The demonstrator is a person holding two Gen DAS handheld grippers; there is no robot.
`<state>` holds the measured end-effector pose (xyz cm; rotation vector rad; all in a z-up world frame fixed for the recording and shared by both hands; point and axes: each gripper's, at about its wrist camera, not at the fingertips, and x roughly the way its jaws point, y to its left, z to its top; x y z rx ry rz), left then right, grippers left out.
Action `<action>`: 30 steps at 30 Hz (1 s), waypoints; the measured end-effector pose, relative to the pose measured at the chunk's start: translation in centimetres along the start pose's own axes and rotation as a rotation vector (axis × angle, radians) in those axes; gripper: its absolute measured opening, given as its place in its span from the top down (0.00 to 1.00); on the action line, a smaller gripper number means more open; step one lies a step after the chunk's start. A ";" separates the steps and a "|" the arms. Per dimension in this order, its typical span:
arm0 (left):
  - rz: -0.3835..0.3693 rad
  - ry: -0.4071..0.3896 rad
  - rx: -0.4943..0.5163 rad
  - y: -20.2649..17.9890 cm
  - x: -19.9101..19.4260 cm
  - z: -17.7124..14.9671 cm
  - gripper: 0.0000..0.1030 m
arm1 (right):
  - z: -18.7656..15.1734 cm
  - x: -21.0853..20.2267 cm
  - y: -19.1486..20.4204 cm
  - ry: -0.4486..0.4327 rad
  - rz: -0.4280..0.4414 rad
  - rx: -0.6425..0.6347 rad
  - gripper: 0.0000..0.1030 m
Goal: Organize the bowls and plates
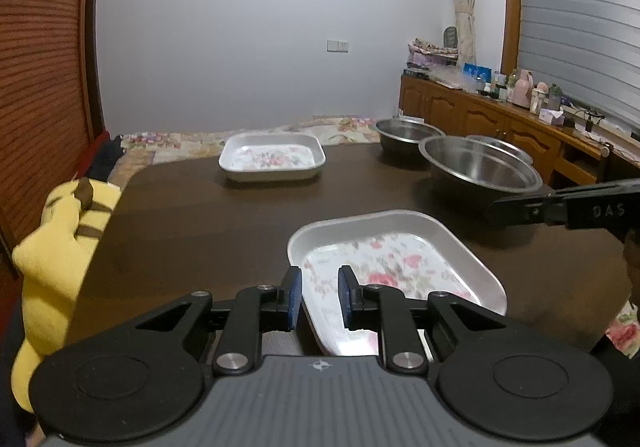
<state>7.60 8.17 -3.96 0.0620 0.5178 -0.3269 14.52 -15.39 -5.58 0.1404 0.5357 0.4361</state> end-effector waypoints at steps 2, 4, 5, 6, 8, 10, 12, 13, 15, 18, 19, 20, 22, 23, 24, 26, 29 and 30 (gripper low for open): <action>0.000 -0.010 0.015 0.2 0.2 1.0 0.75 | 0.9 0.0 -0.1 -0.011 -0.003 -0.016 0.84; -0.002 -0.017 0.033 0.5 0.7 2.0 0.74 | 2.0 0.2 -0.2 -0.015 -0.003 -0.028 0.84; 0.000 -0.022 0.047 0.6 1.0 2.6 0.74 | 2.5 0.3 -0.3 -0.016 -0.004 -0.035 0.84; 0.002 -0.028 0.059 0.9 1.3 3.0 0.74 | 3.0 0.4 -0.6 -0.016 -0.005 -0.043 0.84; 0.003 -0.034 0.066 1.6 2.0 3.9 0.73 | 4.4 1.0 -0.9 -0.014 -0.011 -0.066 0.84; 0.000 -0.031 0.065 2.4 3.0 4.8 0.73 | 5.7 1.9 -1.2 -0.010 -0.022 -0.092 0.83; 0.005 -0.025 0.066 3.0 3.7 5.7 0.73 | 6.7 2.6 -1.4 -0.011 -0.032 -0.109 0.83; 0.005 -0.025 0.063 3.3 4.1 6.3 0.70 | 7.4 3.3 -1.5 -0.007 -0.035 -0.112 0.83; -0.004 -0.025 0.052 3.9 4.5 7.3 0.66 | 8.3 4.2 -1.7 0.005 -0.029 -0.115 0.81; 0.003 -0.028 0.055 4.7 5.4 9.0 0.63 | 9.4 5.6 -1.7 0.024 -0.023 -0.127 0.68; 0.004 -0.028 0.054 4.9 5.8 9.4 0.61 | 9.8 6.1 -1.7 0.032 -0.021 -0.128 0.68; 0.003 -0.026 0.050 5.1 6.1 9.9 0.59 | 10.2 6.6 -1.9 0.040 -0.017 -0.127 0.68; 0.004 -0.020 0.038 5.9 7.2 10.7 0.57 | 11.1 7.8 -2.0 0.062 -0.001 -0.118 0.67; 0.009 -0.016 0.036 6.2 7.8 11.0 0.57 | 11.4 8.5 -2.0 0.073 0.007 -0.111 0.67; 0.014 -0.012 0.035 6.4 8.2 11.1 0.57 | 11.8 9.3 -2.0 0.086 0.013 -0.105 0.67; 0.020 0.001 0.027 7.2 9.5 11.4 0.57 | 12.5 10.8 -2.1 0.112 0.019 -0.098 0.67; 0.023 0.028 0.012 8.4 11.9 11.8 0.57 | 13.4 13.4 -2.3 0.156 0.014 -0.098 0.67; 0.024 0.039 0.007 8.8 12.6 11.8 0.57 | 13.6 14.3 -2.5 0.171 0.011 -0.098 0.67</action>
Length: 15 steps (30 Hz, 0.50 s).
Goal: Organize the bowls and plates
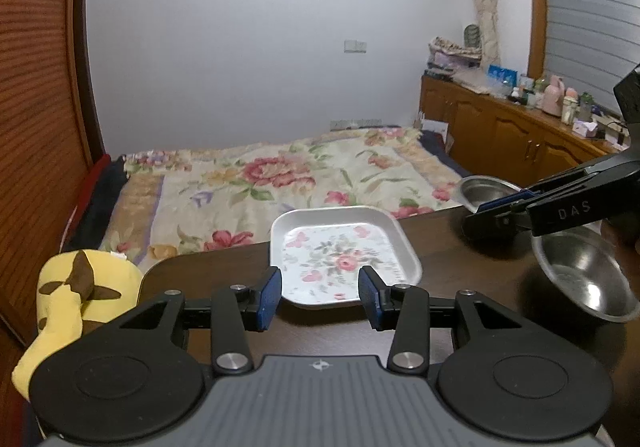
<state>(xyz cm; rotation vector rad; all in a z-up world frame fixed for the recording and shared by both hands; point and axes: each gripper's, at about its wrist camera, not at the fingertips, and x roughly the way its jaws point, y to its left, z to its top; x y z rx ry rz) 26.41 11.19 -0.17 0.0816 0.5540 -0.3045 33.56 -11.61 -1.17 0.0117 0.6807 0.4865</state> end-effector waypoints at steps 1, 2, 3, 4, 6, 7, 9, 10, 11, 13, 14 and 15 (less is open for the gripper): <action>0.000 0.010 -0.006 0.4 0.7 0.0 0.57 | 0.2 0.6 -0.2 0.014 -0.002 0.003 0.67; -0.003 0.020 -0.014 0.8 1.5 0.0 0.57 | 0.5 1.4 -0.5 0.032 -0.002 0.010 0.67; -0.005 0.028 -0.020 1.1 2.1 -0.1 0.57 | 0.7 2.2 -0.9 0.050 0.000 0.020 0.67; -0.005 0.035 -0.023 1.4 2.8 -0.1 0.58 | 0.8 3.0 -1.1 0.066 0.001 0.028 0.67; 0.002 0.045 -0.029 2.0 4.0 -0.1 0.59 | 1.1 4.3 -1.6 0.093 -0.003 0.041 0.62; 0.003 0.049 -0.035 2.2 4.4 0.0 0.60 | 1.2 4.9 -1.8 0.103 -0.006 0.048 0.61; -0.002 0.056 -0.051 2.8 5.4 0.0 0.60 | 1.4 5.9 -2.1 0.124 -0.002 0.063 0.60; -0.004 0.059 -0.056 2.9 5.7 0.0 0.61 | 1.6 6.3 -2.1 0.134 -0.002 0.064 0.60; -0.006 0.062 -0.058 3.1 6.0 0.1 0.61 | 1.6 6.8 -2.1 0.144 -0.004 0.058 0.60; -0.008 0.069 -0.057 3.4 6.8 0.1 0.63 | 1.8 7.5 -2.1 0.159 -0.011 0.044 0.60; -0.010 0.073 -0.056 3.5 7.1 0.1 0.64 | 1.9 7.8 -2.1 0.168 -0.010 0.042 0.60; -0.014 0.077 -0.055 3.5 7.5 0.1 0.65 | 2.0 8.2 -2.2 0.177 -0.011 0.039 0.60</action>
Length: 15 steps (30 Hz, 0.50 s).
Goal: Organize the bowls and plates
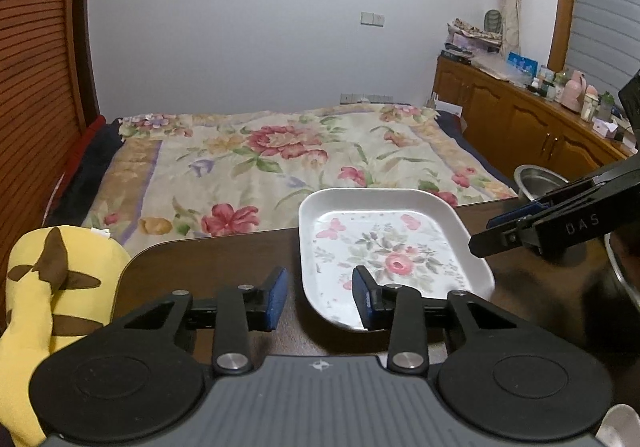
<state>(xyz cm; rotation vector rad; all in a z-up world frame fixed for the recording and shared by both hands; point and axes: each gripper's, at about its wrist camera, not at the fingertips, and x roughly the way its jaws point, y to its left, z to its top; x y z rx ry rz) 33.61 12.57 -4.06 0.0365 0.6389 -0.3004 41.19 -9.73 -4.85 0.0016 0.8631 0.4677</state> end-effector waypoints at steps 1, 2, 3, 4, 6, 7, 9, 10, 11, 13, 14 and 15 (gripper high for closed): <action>-0.003 0.004 -0.001 0.1 0.3 0.1 0.67 | 0.2 0.2 0.0 0.007 -0.003 -0.003 0.60; -0.007 0.008 -0.003 0.1 0.7 0.1 0.69 | 0.4 0.5 -0.1 0.014 -0.006 -0.006 0.60; -0.011 0.012 -0.007 0.2 1.0 0.1 0.69 | 0.4 0.6 -0.1 0.020 -0.008 -0.010 0.60; -0.015 0.016 -0.010 0.3 1.3 0.1 0.71 | 0.6 0.9 -0.1 0.028 -0.012 -0.016 0.60; -0.020 0.027 -0.020 0.6 1.9 0.2 0.72 | 0.8 1.2 -0.1 0.040 -0.014 -0.025 0.61; -0.023 0.030 -0.027 0.7 2.1 0.2 0.72 | 0.8 1.3 -0.1 0.042 -0.015 -0.030 0.61; -0.032 0.032 -0.032 0.9 2.4 0.3 0.72 | 0.9 1.5 -0.2 0.041 -0.008 -0.034 0.61; -0.032 0.034 -0.032 0.9 2.7 0.4 0.72 | 0.9 1.6 -0.2 0.047 -0.008 -0.031 0.61; -0.030 0.037 -0.033 1.0 2.8 0.4 0.72 | 1.0 1.7 -0.3 0.052 -0.009 -0.025 0.62; -0.033 0.044 -0.037 1.1 3.0 0.4 0.74 | 1.1 2.0 -0.5 0.061 -0.009 -0.019 0.63; -0.035 0.048 -0.038 1.1 3.1 0.3 0.76 | 1.2 2.1 -0.6 0.066 -0.009 -0.017 0.63; -0.036 0.051 -0.037 1.1 3.2 0.3 0.77 | 1.2 2.2 -0.7 0.071 -0.009 -0.016 0.65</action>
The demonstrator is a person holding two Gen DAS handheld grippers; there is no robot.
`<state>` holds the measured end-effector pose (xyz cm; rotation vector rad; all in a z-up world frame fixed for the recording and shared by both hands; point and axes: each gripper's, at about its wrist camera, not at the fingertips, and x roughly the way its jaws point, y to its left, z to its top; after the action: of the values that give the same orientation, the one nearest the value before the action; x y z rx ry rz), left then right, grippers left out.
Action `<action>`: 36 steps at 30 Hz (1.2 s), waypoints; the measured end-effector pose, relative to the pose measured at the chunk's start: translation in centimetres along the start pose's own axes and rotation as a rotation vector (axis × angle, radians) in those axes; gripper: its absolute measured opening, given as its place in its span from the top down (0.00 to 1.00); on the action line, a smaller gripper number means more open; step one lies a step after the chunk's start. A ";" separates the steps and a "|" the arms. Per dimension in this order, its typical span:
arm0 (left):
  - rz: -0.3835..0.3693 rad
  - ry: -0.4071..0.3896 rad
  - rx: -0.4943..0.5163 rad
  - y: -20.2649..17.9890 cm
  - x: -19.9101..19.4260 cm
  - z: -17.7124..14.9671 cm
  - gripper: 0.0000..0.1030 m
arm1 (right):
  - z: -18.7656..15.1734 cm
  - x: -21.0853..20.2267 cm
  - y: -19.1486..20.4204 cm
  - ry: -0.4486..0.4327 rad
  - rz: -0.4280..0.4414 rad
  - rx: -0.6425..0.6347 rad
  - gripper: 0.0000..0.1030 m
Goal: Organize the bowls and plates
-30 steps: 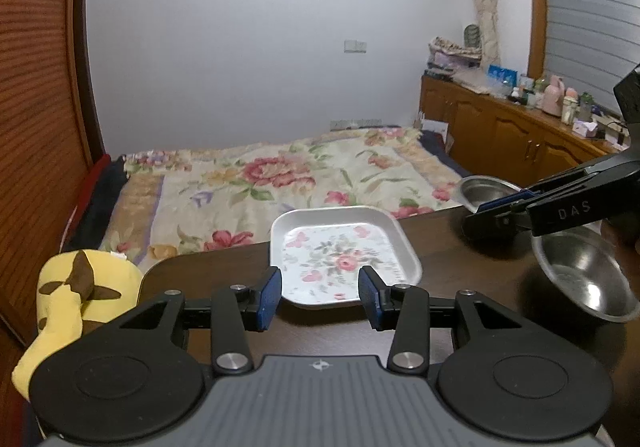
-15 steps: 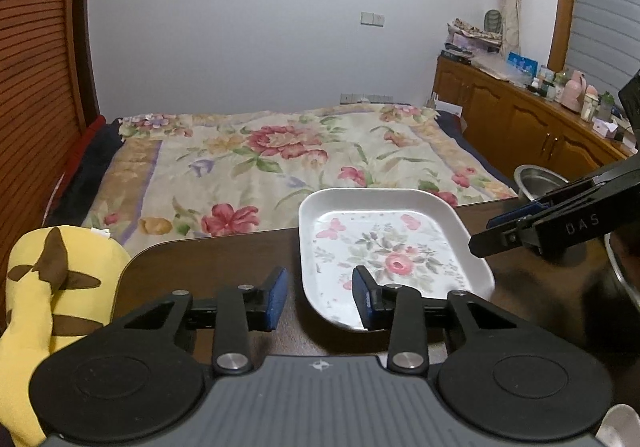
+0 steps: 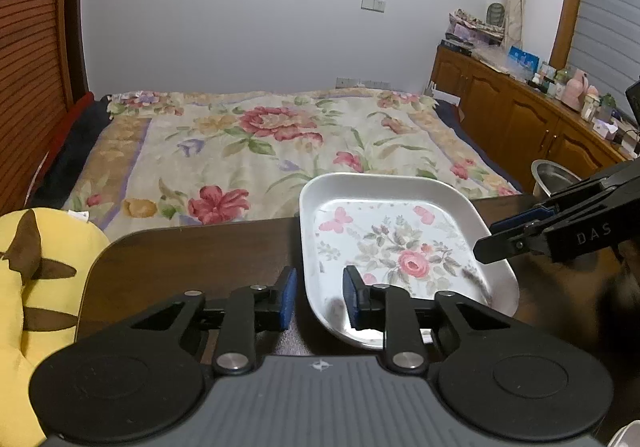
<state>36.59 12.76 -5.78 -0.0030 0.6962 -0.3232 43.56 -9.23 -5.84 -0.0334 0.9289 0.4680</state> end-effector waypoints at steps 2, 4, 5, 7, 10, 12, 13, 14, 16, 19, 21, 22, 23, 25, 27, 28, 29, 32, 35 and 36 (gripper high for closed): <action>0.001 0.004 0.001 0.0 0.1 -0.1 0.82 | 0.0 0.2 0.0 0.010 0.003 0.004 0.70; 0.001 0.004 0.000 0.0 0.1 -0.2 0.82 | -0.1 0.4 0.0 0.017 0.008 0.004 0.71; 0.000 0.005 -0.002 0.0 0.1 -0.2 0.82 | -0.1 0.5 0.1 0.021 0.011 0.001 0.73; -0.001 0.010 -0.001 0.0 0.3 -0.3 0.84 | -0.2 0.7 0.2 0.034 0.011 -0.012 0.78; 0.000 0.020 0.000 0.1 0.5 -0.5 0.86 | -0.3 0.8 0.3 0.042 0.007 -0.025 0.79; -0.003 0.020 -0.001 0.1 0.5 -0.6 0.86 | -0.3 0.9 0.4 0.041 0.008 -0.025 0.80; -0.002 0.021 -0.004 0.1 0.5 -0.6 0.86 | -0.3 0.9 0.4 0.041 0.007 -0.025 0.80; -0.004 0.024 -0.008 0.1 0.5 -0.6 0.86 | -0.4 0.9 0.4 0.040 0.008 -0.026 0.80; -0.012 0.028 -0.021 0.3 0.6 -0.6 0.86 | -0.4 0.9 0.5 0.041 0.010 -0.037 0.82; -0.014 0.034 -0.028 0.4 0.5 -0.6 0.86 | -0.3 1.0 0.7 0.042 0.000 -0.055 0.82; -0.010 0.036 -0.021 0.2 0.4 -0.6 0.86 | -0.3 1.0 0.7 0.040 -0.001 -0.055 0.82; -0.009 0.039 -0.020 0.1 0.3 -0.6 0.86 | -0.3 1.0 0.7 0.041 -0.002 -0.055 0.82; -0.007 0.043 -0.020 0.0 0.2 -0.6 0.87 | -0.3 1.0 0.7 0.044 -0.004 -0.055 0.83; -0.005 0.051 -0.028 0.0 -0.1 -0.6 0.87 | -0.3 1.0 0.7 0.049 -0.003 -0.048 0.84; -0.010 0.051 -0.033 0.1 -0.6 -0.6 0.87 | -0.3 0.8 0.5 0.048 0.006 -0.039 0.84; -0.012 0.048 -0.035 0.1 -0.9 -0.8 0.87 | -0.4 0.6 0.5 0.045 0.013 -0.036 0.84; -0.013 0.047 -0.037 0.1 -1.3 -0.8 0.87 | -0.5 0.4 0.6 0.042 0.018 -0.034 0.84; -0.012 0.032 -0.038 0.0 -2.6 -1.1 0.87 | -1.0 -0.4 1.0 0.029 0.034 -0.026 0.84; -0.014 0.013 -0.036 -0.2 -4.0 -1.4 0.87 | -1.5 -1.1 1.7 0.017 0.033 -0.030 0.84; -0.015 0.008 -0.035 -0.3 -4.4 -1.5 0.87 | -1.6 -1.4 1.9 0.015 0.031 -0.033 0.84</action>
<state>32.45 13.93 -4.13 -0.0402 0.7096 -0.3253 40.81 -8.41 -5.40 -0.0523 0.9373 0.5122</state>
